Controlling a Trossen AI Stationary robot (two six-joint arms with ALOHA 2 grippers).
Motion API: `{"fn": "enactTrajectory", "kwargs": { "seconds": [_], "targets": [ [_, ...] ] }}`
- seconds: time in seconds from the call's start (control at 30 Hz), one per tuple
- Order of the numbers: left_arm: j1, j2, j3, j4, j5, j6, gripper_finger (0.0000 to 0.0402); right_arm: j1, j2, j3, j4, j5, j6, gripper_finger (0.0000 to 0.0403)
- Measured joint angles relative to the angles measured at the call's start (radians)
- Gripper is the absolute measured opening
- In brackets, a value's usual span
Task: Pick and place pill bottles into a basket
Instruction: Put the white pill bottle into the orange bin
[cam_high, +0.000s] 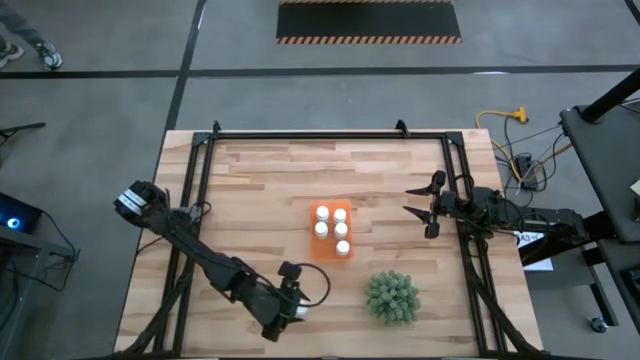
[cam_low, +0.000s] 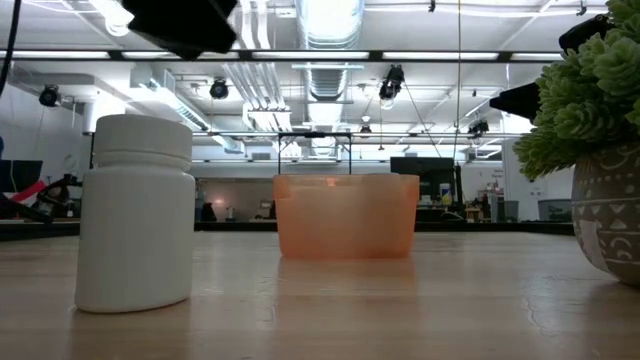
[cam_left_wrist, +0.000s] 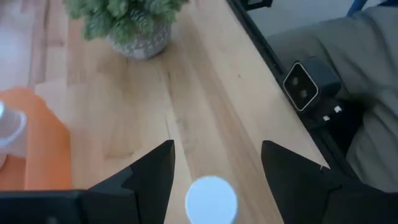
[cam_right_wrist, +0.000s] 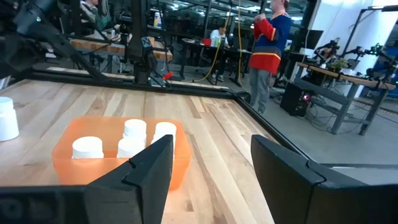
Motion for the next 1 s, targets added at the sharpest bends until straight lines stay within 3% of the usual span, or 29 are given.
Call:
{"fn": "enactTrajectory", "kwargs": {
  "seconds": [0.43, 1.0],
  "targets": [
    [-0.01, -0.038, -0.182, 0.191, -0.013, -0.069, 0.0221, 0.0, 0.0, 0.0, 0.001, 0.0, 0.001, 0.0206],
    [-0.007, -0.034, -0.2, 0.208, -0.012, -0.118, 0.0222, 0.0, 0.0, 0.0, 0.001, 0.0, 0.002, 0.0206]
  ]
}}
